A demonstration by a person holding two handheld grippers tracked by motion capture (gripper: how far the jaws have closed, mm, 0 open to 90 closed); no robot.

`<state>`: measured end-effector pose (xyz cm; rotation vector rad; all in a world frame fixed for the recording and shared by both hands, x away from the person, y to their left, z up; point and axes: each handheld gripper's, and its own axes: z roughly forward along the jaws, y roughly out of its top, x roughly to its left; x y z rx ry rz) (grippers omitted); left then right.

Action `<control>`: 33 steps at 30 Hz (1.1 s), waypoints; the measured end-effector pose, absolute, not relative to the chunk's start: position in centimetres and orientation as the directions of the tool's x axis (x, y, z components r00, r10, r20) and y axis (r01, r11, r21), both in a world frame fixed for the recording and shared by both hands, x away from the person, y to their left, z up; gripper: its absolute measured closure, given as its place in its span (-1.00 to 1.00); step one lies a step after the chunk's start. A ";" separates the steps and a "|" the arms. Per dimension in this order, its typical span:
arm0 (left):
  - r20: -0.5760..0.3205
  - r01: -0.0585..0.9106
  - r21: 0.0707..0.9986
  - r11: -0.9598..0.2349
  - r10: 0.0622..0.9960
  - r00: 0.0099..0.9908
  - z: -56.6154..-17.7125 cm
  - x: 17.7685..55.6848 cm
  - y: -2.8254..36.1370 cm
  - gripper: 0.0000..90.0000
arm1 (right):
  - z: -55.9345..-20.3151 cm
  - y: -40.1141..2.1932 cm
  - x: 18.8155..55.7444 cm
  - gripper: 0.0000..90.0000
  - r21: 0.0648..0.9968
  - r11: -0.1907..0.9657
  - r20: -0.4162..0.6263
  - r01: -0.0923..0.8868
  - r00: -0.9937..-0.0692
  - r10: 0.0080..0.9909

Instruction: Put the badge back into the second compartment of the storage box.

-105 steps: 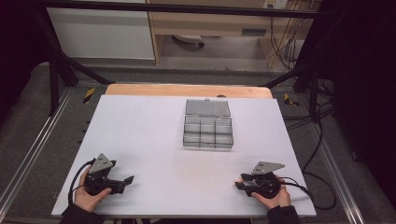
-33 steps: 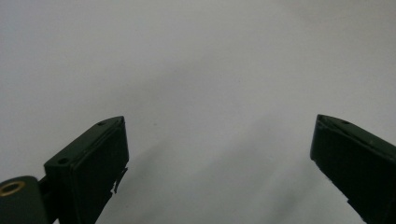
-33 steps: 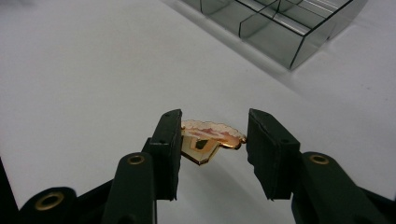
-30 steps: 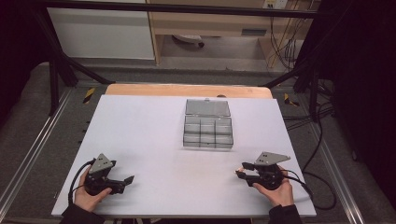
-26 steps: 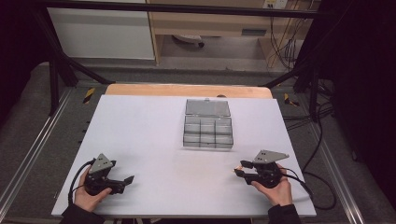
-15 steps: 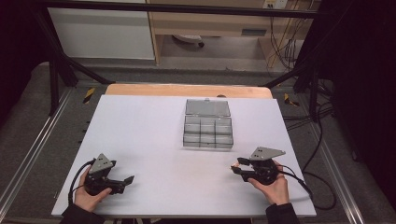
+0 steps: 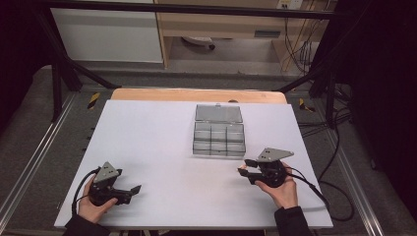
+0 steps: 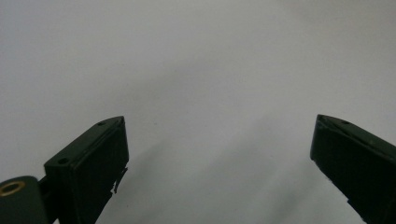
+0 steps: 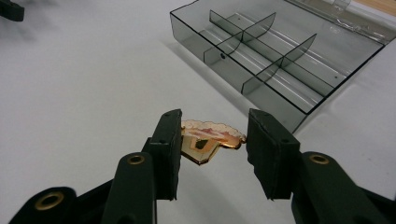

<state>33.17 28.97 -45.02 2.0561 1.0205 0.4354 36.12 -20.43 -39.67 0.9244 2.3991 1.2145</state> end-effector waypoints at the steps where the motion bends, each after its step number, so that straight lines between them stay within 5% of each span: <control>1: -0.037 0.516 0.772 -0.370 0.785 0.618 -45.0 33.2 29.0 -0.91 | -39.6 -20.3 36.3 0.25 0.802 0.435 0.023 0.409 -0.749 0.662; 33: -0.037 0.515 0.773 -0.370 0.785 0.619 -45.0 33.2 29.1 -0.91 | -37.8 -17.8 40.3 0.25 0.819 0.422 -0.001 0.390 -0.733 0.680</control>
